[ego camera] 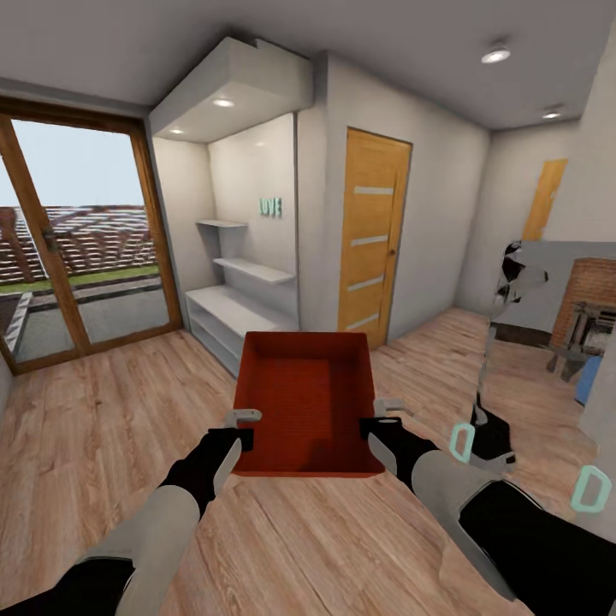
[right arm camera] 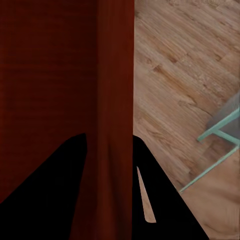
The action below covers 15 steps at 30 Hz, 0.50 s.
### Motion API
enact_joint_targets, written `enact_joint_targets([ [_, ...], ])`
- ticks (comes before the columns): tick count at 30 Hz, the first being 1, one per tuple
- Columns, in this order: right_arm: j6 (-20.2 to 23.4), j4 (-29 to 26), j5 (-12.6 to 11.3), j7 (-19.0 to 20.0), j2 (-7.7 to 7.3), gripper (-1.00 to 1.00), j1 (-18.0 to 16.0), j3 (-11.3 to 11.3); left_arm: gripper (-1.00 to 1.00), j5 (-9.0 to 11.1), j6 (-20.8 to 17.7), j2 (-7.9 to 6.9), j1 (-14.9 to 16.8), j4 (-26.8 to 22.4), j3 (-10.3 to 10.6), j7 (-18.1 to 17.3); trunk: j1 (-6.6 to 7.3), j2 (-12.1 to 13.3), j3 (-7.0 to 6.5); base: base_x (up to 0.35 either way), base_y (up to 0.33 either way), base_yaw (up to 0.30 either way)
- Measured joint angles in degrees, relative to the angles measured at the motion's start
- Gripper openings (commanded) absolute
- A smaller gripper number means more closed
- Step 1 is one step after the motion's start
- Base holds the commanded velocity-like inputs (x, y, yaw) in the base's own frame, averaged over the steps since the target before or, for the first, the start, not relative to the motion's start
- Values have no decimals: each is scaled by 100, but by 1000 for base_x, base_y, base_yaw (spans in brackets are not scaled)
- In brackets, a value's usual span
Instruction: Move the two storage containers from the living room to the garage. In the garage, place one container on the floor and stack the other container on top of it (either order is fine).
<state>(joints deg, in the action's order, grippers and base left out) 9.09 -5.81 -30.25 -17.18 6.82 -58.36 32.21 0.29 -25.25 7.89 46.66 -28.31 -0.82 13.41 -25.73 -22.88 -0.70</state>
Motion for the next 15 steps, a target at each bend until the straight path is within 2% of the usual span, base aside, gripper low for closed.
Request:
enact_joint_targets([
  [15,0,0,0,0,0,-100,0,0,-100,0,0,0,0,0,0,0,0,0,0,322,0,0],
])
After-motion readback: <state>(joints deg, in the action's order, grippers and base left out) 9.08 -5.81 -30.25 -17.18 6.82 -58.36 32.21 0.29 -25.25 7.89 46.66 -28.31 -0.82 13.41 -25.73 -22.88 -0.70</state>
